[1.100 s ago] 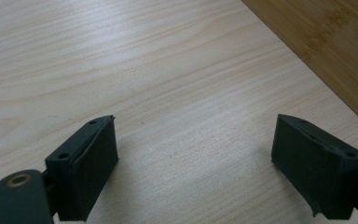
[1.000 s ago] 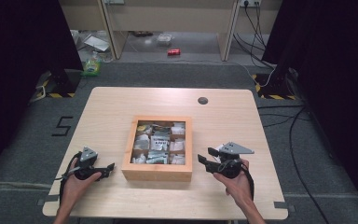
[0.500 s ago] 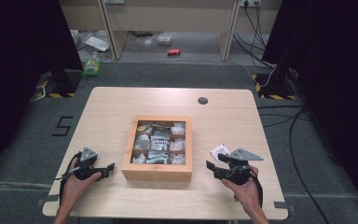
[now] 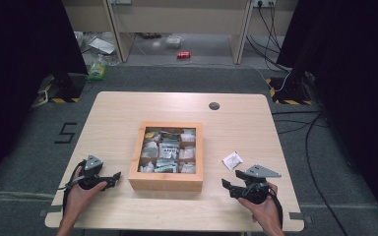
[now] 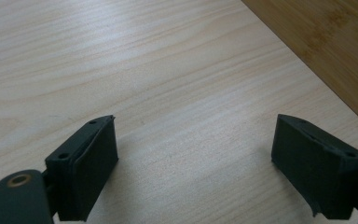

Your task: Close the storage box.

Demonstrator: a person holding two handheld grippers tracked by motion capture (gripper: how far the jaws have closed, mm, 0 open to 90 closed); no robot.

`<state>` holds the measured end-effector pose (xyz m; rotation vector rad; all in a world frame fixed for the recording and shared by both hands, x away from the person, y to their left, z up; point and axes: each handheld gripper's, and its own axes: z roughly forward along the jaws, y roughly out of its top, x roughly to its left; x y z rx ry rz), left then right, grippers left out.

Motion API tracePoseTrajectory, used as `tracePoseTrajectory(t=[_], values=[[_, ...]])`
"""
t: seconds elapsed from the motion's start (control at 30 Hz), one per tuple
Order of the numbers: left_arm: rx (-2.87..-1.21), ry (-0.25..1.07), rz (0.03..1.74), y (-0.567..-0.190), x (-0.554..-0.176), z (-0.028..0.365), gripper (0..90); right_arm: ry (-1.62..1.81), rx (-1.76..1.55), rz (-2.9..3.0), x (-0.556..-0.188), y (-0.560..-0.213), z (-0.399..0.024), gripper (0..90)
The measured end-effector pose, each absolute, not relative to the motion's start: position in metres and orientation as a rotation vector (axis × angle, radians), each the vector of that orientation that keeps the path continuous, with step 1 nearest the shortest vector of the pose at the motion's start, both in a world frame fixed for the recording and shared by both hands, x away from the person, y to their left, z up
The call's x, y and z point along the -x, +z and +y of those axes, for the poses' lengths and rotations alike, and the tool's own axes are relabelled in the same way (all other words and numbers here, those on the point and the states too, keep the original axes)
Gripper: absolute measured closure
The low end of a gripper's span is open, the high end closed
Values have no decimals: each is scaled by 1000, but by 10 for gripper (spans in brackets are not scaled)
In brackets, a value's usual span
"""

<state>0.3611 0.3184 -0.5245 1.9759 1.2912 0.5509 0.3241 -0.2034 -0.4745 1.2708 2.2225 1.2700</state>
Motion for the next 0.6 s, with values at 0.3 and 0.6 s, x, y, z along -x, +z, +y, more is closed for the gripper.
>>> tracePoseTrajectory(t=[0.3,0.6], values=[[-1977,551,1291,-524,-361,318,137,1183,-1271,2249,-316,-481,-209,282],[-1977,551,1291,-524,-361,318,137,1121,-1277,2275,-308,-488,-215,254]])
